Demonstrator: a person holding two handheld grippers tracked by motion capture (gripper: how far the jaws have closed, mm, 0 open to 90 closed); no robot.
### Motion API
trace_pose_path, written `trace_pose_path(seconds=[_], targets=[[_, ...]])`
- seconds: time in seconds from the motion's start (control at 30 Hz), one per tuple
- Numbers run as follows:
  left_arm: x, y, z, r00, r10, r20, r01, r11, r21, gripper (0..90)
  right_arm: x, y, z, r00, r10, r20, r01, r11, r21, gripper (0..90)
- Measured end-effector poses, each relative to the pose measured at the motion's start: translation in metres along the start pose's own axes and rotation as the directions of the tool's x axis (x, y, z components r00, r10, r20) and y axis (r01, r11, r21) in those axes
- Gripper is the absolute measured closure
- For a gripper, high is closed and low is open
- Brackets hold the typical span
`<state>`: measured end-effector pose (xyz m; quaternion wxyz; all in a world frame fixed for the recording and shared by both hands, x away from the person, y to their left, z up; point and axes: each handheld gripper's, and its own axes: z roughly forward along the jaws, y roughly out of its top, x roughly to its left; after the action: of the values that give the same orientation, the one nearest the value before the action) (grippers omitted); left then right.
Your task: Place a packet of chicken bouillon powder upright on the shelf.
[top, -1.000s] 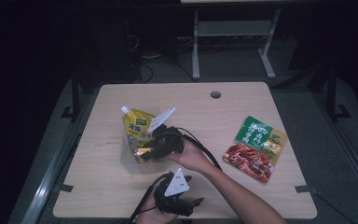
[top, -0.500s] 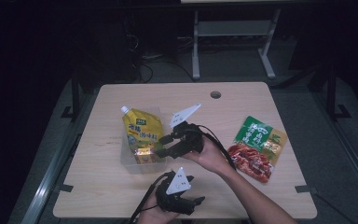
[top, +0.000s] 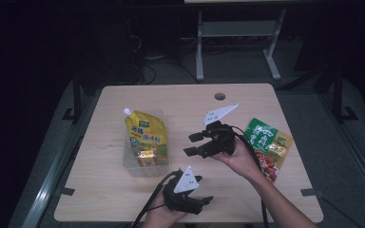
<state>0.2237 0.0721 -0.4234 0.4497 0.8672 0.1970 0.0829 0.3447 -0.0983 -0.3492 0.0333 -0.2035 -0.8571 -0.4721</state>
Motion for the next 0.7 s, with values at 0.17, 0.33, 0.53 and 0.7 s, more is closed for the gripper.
trace_pose_path(seconds=[0.17, 0.33, 0.53, 0.7], targets=[[0.006, 0.011, 0.005, 1.0, 0.007, -0.002, -0.007, 0.9998, -0.016, 32.4, -0.009, -0.013, -0.023, 0.9983, 0.031, 0.049, -0.03, 0.9995, -0.013, 35.9], [0.01, 0.023, 0.014, 0.9997, 0.025, -0.007, -0.025, 0.9995, -0.018, 33.7, -0.017, -0.028, -0.044, 0.9927, 0.067, 0.1, -0.065, 0.9976, -0.023, 33.9], [0.016, 0.033, 0.029, 0.9998, 0.018, -0.003, -0.018, 0.9997, -0.017, 36.7, -0.028, -0.047, -0.071, 0.9782, 0.12, 0.17, -0.116, 0.9927, -0.032, 32.8], [0.02, 0.038, 0.042, 0.9999, 0.016, -0.004, -0.016, 0.9998, -0.015, 39.4, -0.036, -0.063, -0.088, 0.9646, 0.154, 0.214, -0.15, 0.9881, -0.036, 32.5]])
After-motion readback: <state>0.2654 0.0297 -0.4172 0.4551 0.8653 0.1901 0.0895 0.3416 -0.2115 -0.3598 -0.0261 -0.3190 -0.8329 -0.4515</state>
